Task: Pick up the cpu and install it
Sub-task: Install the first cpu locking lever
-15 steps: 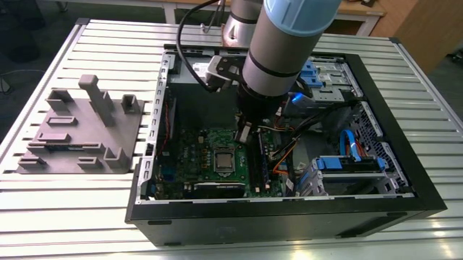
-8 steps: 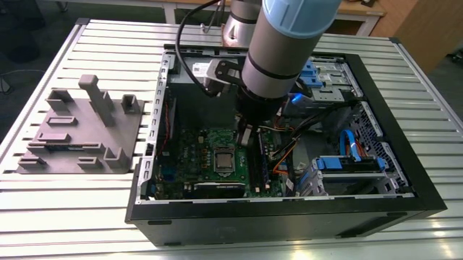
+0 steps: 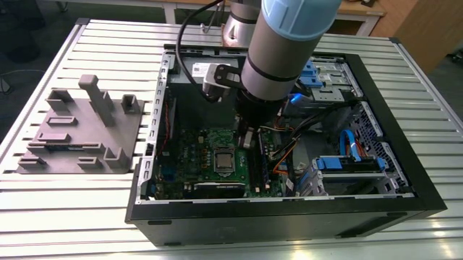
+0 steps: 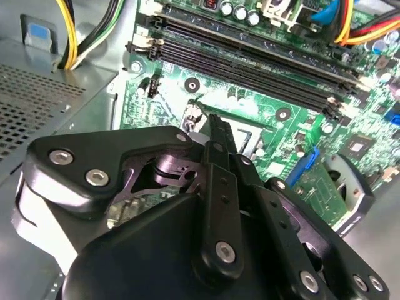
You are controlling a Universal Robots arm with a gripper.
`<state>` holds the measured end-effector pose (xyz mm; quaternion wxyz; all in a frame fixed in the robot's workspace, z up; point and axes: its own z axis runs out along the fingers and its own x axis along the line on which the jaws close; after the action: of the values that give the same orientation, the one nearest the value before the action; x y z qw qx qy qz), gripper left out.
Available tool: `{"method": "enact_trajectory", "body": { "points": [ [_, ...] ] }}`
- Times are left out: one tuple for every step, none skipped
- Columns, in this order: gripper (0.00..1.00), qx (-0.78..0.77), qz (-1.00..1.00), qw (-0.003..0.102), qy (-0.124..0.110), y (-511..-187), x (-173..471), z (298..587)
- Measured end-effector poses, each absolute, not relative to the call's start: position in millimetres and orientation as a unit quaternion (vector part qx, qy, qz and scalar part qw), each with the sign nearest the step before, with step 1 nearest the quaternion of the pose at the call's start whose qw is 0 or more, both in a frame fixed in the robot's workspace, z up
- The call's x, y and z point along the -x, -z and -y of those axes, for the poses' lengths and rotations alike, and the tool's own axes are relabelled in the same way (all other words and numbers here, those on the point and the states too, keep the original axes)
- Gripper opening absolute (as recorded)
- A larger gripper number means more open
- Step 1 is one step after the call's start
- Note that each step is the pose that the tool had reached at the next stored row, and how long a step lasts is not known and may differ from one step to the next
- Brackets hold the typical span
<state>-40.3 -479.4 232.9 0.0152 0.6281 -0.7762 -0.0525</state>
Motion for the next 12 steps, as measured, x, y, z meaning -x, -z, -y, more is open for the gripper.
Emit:
{"method": "enact_trajectory", "body": {
  "points": [
    [0.10, -0.633, 0.772, 0.015, 0.052, -232.6, 40.3, 479.5],
    [0.10, -0.638, 0.768, 0.015, 0.051, -232.4, 40.3, 479.6],
    [0.10, -0.641, 0.765, 0.014, 0.050, -232.2, 40.4, 479.8],
    [0.10, -0.643, 0.764, 0.012, 0.049, -232.0, 40.4, 480.3],
    [0.10, -0.644, 0.763, 0.011, 0.048, -231.7, 40.4, 481.2],
    [0.10, -0.646, 0.762, 0.011, 0.048, -231.4, 40.6, 482.6],
    [0.10, -0.647, 0.761, 0.011, 0.048, -230.9, 40.6, 483.4],
    [0.10, -0.648, 0.760, 0.011, 0.047, -230.5, 40.7, 484.1],
    [0.10, -0.650, 0.758, 0.011, 0.047, -230.2, 40.7, 484.6],
    [0.10, -0.651, 0.757, 0.011, 0.047, -230.0, 40.7, 485.2],
    [0.10, -0.652, 0.757, 0.011, 0.047, -229.9, 40.7, 485.3],
    [0.10, -0.652, 0.757, 0.011, 0.047, -230.0, 40.7, 485.4]
  ]
}}
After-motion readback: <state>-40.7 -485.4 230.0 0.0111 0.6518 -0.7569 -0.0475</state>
